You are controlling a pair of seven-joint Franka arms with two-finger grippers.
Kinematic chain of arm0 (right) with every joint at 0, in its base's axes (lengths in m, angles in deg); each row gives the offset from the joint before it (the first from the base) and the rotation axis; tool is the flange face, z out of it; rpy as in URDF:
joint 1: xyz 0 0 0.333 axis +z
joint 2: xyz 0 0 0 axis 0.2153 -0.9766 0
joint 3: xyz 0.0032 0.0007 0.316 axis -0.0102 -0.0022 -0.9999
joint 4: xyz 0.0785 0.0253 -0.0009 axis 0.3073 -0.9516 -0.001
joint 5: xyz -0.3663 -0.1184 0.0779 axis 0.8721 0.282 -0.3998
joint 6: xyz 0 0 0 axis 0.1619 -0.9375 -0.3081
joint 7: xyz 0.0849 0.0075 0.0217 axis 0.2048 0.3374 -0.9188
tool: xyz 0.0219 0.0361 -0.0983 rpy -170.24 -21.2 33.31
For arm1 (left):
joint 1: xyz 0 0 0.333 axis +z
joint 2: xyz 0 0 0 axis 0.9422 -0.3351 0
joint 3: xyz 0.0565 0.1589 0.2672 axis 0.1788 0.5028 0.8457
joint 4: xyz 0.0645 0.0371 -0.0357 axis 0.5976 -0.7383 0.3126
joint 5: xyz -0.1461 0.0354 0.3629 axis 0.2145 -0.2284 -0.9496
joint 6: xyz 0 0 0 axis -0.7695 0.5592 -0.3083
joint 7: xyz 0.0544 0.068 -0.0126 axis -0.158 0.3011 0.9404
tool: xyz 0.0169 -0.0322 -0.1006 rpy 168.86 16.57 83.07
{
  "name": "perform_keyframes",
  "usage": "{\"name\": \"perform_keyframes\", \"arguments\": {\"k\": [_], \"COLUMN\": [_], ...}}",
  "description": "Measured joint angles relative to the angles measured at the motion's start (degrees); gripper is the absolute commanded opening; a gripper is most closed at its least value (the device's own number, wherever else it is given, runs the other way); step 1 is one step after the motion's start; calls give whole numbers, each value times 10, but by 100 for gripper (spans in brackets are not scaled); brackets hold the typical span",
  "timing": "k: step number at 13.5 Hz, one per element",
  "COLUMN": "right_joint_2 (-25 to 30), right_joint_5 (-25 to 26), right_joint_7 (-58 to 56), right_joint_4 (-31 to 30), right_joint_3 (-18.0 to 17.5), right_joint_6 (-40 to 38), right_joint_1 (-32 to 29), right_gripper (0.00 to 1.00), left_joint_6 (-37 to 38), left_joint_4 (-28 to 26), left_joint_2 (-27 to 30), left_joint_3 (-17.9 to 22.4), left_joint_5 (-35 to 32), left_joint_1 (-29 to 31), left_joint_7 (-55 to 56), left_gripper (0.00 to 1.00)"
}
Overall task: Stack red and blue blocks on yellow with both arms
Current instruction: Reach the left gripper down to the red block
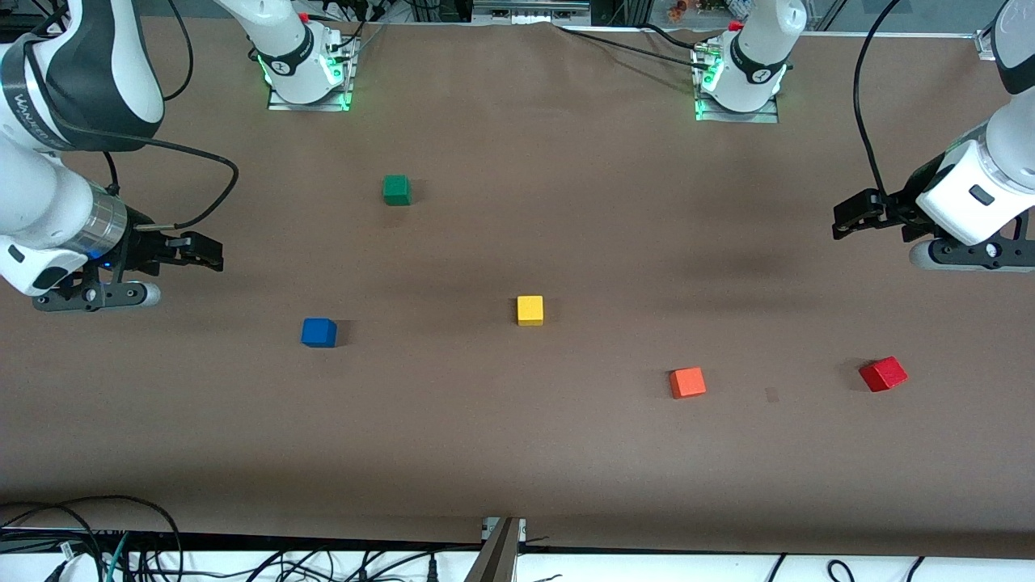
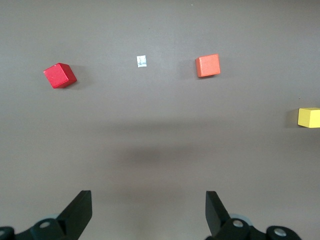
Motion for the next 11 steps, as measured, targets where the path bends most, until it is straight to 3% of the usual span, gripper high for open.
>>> {"name": "perform_keyframes", "arguments": {"k": [7,11], "right_joint_2": [0,0], "right_joint_5": [1,1], "right_joint_7": [0,0], "right_joint_4": [1,1], "right_joint_3": [2,2], "right_joint_6": [0,0], "right_joint_1": [0,0], "right_gripper": [100,100], "left_joint_6": [17,11], "left_joint_4": [4,35], "left_joint_2": [-5,-47], "left_joint_3": [2,12], "left_joint_5": [0,0], "left_joint_1": [1,23], "left_joint_7": [0,0], "left_gripper": [100,100]}}
